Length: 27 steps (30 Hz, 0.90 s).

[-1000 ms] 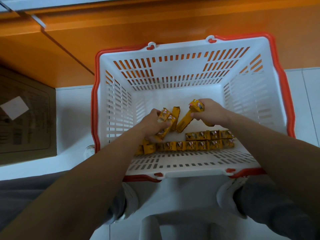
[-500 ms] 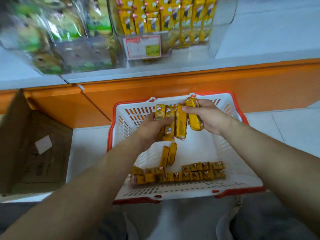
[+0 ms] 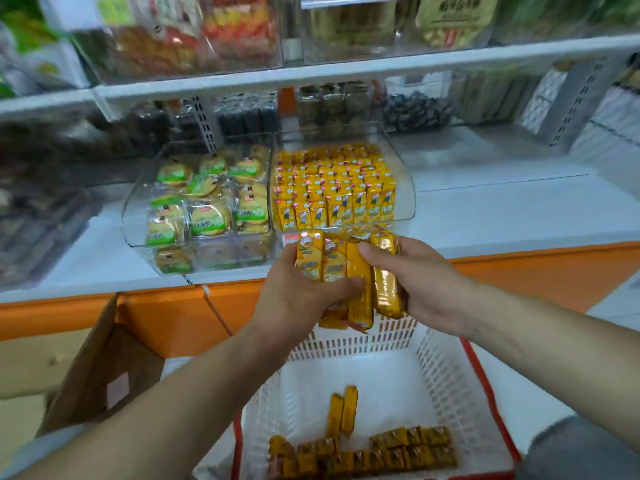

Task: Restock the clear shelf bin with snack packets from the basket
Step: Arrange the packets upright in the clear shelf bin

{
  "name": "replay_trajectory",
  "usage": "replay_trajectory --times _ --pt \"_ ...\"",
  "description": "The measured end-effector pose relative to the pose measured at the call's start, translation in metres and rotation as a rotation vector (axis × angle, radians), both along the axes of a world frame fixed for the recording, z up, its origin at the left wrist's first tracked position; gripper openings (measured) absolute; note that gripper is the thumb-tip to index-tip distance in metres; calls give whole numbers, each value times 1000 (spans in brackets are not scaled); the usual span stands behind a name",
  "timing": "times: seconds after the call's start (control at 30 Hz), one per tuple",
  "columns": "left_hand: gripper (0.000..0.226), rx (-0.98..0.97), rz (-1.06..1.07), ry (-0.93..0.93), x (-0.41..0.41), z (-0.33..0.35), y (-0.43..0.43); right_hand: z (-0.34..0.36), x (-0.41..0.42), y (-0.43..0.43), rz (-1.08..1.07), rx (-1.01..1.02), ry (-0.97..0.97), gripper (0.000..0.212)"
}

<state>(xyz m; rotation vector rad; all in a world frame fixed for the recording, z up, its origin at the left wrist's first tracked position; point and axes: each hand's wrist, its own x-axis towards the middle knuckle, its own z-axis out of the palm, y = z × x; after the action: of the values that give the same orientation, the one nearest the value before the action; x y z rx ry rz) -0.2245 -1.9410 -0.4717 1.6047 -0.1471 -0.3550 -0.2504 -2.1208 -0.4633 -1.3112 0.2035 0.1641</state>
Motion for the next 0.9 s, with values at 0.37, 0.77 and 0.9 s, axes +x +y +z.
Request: replay_trajectory --times 0.37,0.77,0.9 --pt "63 60 143 35 42 12 31 0 39 -10 23 -166 48 32" --pt "69 41 165 50 55 21 37 9 50 -12 -33 25 23 34" --pt "64 42 168 50 57 25 41 15 52 -15 -41 -173 -92 44"
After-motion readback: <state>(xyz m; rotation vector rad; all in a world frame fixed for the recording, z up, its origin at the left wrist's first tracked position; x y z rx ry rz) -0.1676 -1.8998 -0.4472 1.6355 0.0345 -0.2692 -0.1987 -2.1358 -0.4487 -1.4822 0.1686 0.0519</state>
